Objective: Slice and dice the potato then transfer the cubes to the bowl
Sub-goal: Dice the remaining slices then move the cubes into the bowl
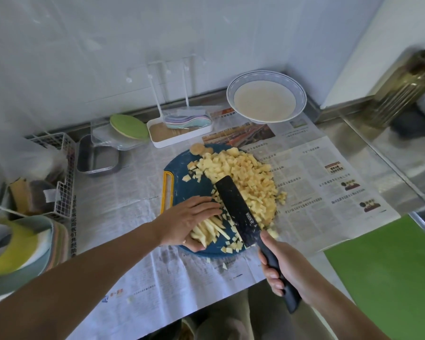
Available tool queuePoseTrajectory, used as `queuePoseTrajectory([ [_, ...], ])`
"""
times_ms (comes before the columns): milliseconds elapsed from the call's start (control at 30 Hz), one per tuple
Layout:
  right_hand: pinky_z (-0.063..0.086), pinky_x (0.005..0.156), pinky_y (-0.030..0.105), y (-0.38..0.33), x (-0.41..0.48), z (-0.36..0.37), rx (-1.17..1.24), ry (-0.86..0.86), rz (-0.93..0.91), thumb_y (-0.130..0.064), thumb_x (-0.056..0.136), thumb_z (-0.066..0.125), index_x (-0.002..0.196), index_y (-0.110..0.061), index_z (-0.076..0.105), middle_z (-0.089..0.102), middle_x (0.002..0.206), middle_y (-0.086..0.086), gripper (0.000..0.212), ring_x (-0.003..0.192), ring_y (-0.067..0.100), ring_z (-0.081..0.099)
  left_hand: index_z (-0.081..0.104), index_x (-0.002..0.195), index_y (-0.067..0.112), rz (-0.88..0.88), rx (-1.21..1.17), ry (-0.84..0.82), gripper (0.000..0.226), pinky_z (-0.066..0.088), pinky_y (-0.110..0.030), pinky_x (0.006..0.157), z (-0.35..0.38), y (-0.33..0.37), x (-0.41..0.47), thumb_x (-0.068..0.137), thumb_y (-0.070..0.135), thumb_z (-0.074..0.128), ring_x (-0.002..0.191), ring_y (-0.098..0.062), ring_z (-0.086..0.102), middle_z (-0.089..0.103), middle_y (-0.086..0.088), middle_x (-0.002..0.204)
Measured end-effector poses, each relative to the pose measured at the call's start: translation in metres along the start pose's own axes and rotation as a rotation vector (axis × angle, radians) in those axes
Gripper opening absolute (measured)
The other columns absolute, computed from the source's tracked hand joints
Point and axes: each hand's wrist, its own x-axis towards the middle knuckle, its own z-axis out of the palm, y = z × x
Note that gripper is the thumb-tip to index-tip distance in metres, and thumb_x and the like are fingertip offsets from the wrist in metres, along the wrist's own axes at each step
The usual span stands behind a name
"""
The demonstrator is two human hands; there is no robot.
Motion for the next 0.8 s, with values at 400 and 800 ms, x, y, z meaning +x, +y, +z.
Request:
queuePoseTrajectory([
  [400,0.034,0.038,0.023,-0.002,0.000,0.005,0.014,0.027,-0.100,-0.060,0.080,0.046,0.057,-0.015,0.047,0.036,0.049,0.005,0.051,0.036,0.017,0.030,0.049,0.126,0.023,0.031,0.119,0.199,0.076,0.024,-0.028,0.106,0.021,0.005,-0.006,0.073,0.077,0.050,0.119,-0.017,0.039,0.052,0.004,0.125],
  [800,0.038,0.045,0.033,0.028,0.013,0.031,-0.358,0.251,-0.249,-0.059,0.090,0.036,0.064,-0.009,0.043,0.040,0.048,0.006,0.057,0.034,0.016,0.036,0.061,0.110,0.019,-0.527,0.065,0.422,0.052,0.049,-0.045,0.091,0.030,0.036,-0.018,0.079,0.059,0.046,0.110,-0.020,0.040,0.059,-0.002,0.111],
])
